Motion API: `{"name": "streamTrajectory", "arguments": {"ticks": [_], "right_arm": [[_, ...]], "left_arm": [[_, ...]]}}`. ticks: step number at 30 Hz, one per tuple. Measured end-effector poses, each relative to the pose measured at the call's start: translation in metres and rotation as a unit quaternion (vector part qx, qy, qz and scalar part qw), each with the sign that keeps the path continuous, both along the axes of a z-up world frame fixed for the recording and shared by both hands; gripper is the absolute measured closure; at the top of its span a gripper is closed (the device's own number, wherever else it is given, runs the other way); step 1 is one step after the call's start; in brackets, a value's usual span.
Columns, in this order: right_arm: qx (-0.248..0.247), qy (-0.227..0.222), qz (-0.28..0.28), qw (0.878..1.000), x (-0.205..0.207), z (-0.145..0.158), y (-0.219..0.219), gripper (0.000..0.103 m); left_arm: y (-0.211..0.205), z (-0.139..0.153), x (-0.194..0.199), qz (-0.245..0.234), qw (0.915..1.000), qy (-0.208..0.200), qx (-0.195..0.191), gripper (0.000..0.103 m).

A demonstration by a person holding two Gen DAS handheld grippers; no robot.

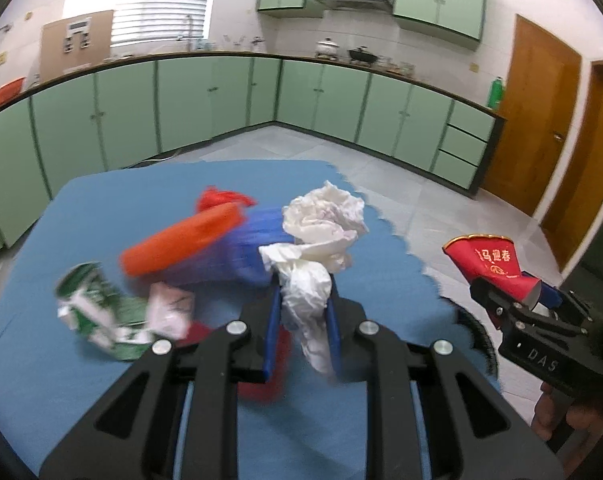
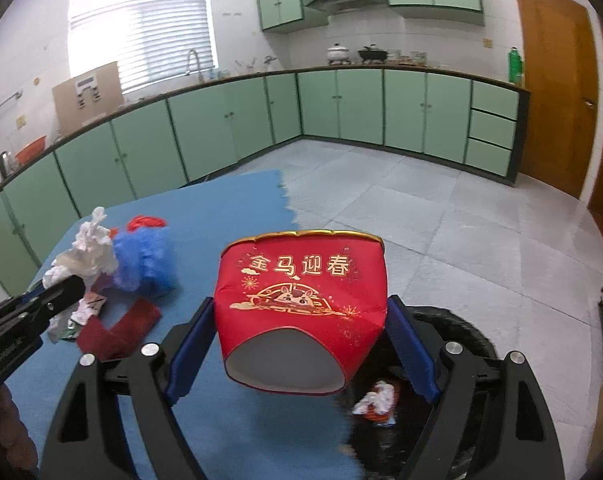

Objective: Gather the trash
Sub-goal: 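Carry the tissues and red cup over the bin and release them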

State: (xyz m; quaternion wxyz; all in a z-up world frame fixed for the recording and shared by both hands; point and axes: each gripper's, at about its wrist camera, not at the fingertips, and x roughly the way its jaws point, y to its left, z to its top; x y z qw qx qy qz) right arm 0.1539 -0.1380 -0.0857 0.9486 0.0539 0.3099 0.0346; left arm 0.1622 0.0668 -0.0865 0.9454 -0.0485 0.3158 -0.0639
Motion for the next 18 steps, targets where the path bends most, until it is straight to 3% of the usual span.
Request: {"name": "streamTrajectory", "arguments": {"ticks": [12,18], "right_arm": [[-0.010,-0.003,-0.086,0.996,-0.003,-0.006,-0.107,0.021],[-0.010,0.001,-0.117,0.993,-0.002,-0.020,-0.150,0.021]], "left_arm": [[-0.122,-0.006,0.030,-0.094,0.9954,-0.011,-0.016,0.084],[-0.173,-0.022,0.042,-0.125,0.9918,0.007,-0.029,0.084]]}}
